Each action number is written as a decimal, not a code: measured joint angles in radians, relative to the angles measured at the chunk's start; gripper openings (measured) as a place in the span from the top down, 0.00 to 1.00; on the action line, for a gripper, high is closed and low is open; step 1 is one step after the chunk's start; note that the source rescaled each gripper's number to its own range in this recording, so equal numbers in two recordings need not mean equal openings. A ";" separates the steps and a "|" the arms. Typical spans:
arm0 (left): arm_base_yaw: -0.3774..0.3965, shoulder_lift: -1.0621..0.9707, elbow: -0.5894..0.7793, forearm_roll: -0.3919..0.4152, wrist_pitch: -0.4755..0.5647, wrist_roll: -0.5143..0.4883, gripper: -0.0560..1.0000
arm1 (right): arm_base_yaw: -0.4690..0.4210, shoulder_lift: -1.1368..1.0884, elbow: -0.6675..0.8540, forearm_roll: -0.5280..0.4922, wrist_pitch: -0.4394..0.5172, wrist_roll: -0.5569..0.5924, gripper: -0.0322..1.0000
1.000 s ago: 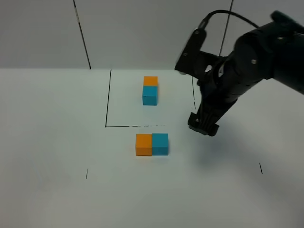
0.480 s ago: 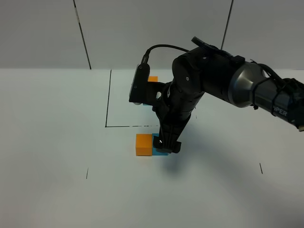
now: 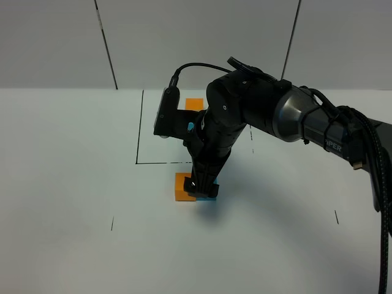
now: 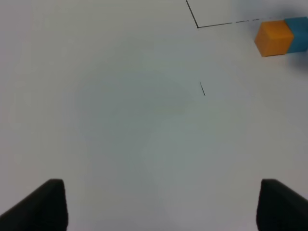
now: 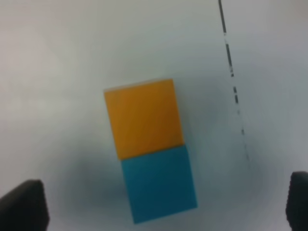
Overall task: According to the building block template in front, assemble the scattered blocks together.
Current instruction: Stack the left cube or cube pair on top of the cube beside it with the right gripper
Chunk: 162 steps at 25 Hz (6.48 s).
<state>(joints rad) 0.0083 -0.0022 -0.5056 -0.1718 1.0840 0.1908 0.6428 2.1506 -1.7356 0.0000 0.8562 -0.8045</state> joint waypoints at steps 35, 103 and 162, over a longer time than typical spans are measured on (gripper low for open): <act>0.000 0.000 0.000 0.000 0.000 0.000 0.30 | 0.010 0.194 -0.256 -0.014 0.225 -0.166 0.00; 0.000 0.000 0.000 0.000 0.000 0.000 0.30 | 0.017 0.315 -0.288 0.016 0.198 -0.085 0.44; 0.000 0.000 0.000 0.000 0.000 0.000 0.30 | 0.024 0.275 -0.325 -0.096 0.274 1.468 0.97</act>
<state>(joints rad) 0.0083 -0.0022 -0.5056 -0.1718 1.0840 0.1908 0.6668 2.4251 -2.0609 -0.0956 1.1302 0.6636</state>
